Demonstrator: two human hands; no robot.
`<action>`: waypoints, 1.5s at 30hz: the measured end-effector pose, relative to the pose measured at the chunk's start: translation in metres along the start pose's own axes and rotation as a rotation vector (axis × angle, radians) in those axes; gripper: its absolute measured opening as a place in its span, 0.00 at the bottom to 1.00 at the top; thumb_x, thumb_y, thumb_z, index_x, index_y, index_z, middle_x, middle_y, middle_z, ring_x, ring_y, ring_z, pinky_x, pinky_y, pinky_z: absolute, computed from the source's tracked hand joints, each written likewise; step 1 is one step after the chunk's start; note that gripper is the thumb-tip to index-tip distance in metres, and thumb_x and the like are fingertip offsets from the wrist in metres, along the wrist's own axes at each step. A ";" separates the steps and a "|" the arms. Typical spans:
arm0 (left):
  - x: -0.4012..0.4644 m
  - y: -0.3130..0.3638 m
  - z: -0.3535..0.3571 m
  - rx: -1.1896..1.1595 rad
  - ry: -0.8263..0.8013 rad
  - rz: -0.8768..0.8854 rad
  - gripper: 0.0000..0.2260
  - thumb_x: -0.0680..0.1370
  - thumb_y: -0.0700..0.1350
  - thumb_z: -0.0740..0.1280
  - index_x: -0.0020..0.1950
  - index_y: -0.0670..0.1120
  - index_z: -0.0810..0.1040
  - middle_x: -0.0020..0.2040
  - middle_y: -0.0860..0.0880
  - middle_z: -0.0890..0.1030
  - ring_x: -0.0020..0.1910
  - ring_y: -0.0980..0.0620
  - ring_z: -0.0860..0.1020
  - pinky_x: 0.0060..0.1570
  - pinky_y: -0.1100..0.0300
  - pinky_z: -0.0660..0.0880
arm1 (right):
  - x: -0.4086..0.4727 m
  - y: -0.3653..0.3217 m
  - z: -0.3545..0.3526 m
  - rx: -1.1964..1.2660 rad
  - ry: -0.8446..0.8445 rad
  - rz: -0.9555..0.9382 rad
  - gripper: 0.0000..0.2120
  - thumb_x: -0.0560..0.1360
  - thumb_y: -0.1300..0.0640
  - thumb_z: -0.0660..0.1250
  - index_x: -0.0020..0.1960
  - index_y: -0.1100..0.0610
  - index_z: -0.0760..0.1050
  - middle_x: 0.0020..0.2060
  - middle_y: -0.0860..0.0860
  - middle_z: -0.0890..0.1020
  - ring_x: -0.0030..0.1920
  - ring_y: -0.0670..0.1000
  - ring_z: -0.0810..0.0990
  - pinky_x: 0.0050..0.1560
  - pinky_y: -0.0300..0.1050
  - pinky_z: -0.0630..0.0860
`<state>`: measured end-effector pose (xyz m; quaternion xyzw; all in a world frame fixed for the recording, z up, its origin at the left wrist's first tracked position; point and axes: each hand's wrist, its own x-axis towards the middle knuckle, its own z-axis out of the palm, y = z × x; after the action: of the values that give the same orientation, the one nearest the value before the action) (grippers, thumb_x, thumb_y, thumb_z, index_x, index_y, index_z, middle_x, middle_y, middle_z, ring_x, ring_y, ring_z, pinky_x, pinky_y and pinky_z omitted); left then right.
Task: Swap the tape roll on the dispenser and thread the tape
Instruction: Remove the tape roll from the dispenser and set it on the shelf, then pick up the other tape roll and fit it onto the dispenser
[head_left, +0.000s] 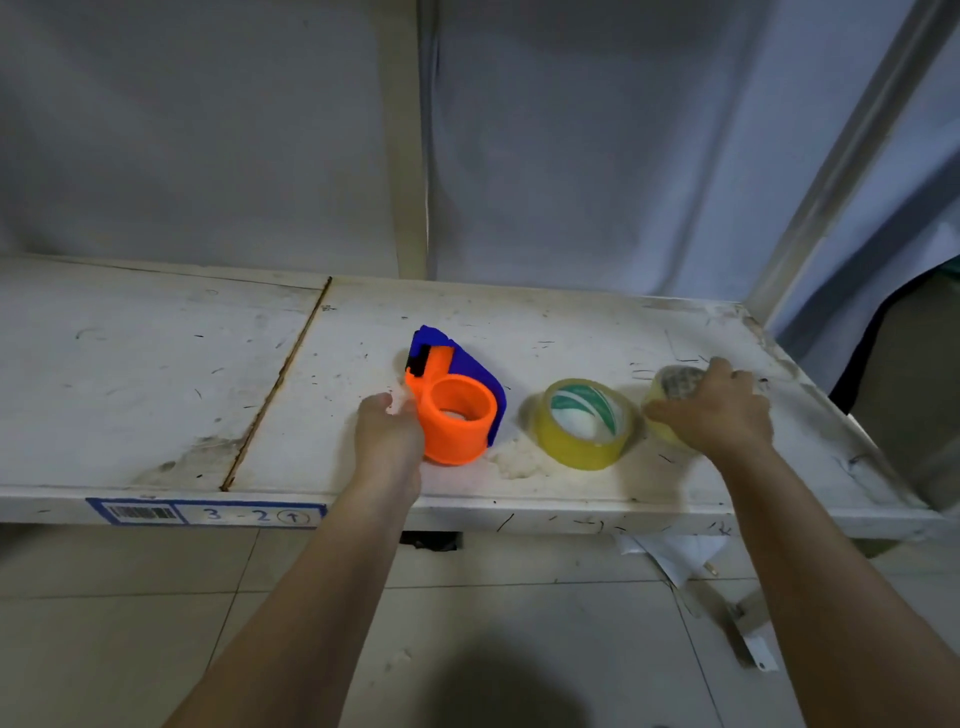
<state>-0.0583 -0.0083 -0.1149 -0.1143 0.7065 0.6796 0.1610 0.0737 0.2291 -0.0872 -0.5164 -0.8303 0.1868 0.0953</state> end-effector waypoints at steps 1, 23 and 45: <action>-0.002 -0.001 0.002 0.086 0.022 0.072 0.21 0.78 0.39 0.59 0.72 0.46 0.64 0.68 0.43 0.71 0.61 0.44 0.72 0.58 0.53 0.71 | 0.001 0.003 0.005 -0.003 -0.030 -0.005 0.44 0.66 0.43 0.74 0.72 0.59 0.58 0.68 0.61 0.66 0.67 0.65 0.66 0.61 0.58 0.69; -0.059 0.009 0.008 0.537 -0.128 0.814 0.13 0.78 0.41 0.63 0.62 0.47 0.76 0.59 0.51 0.78 0.55 0.58 0.73 0.48 0.75 0.65 | -0.039 -0.032 0.029 -0.031 -0.221 -0.617 0.53 0.60 0.35 0.72 0.76 0.53 0.53 0.68 0.55 0.69 0.65 0.56 0.69 0.59 0.50 0.70; -0.038 0.035 -0.026 -0.017 -0.105 0.283 0.06 0.77 0.41 0.63 0.41 0.43 0.78 0.41 0.46 0.81 0.41 0.50 0.78 0.44 0.58 0.76 | -0.075 -0.090 0.014 0.519 -0.446 -0.722 0.43 0.63 0.48 0.78 0.72 0.48 0.61 0.64 0.44 0.66 0.62 0.43 0.67 0.52 0.35 0.67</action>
<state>-0.0387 -0.0345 -0.0677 0.0207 0.7005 0.7064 0.0991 0.0284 0.1238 -0.0602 -0.1027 -0.8824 0.4484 0.0991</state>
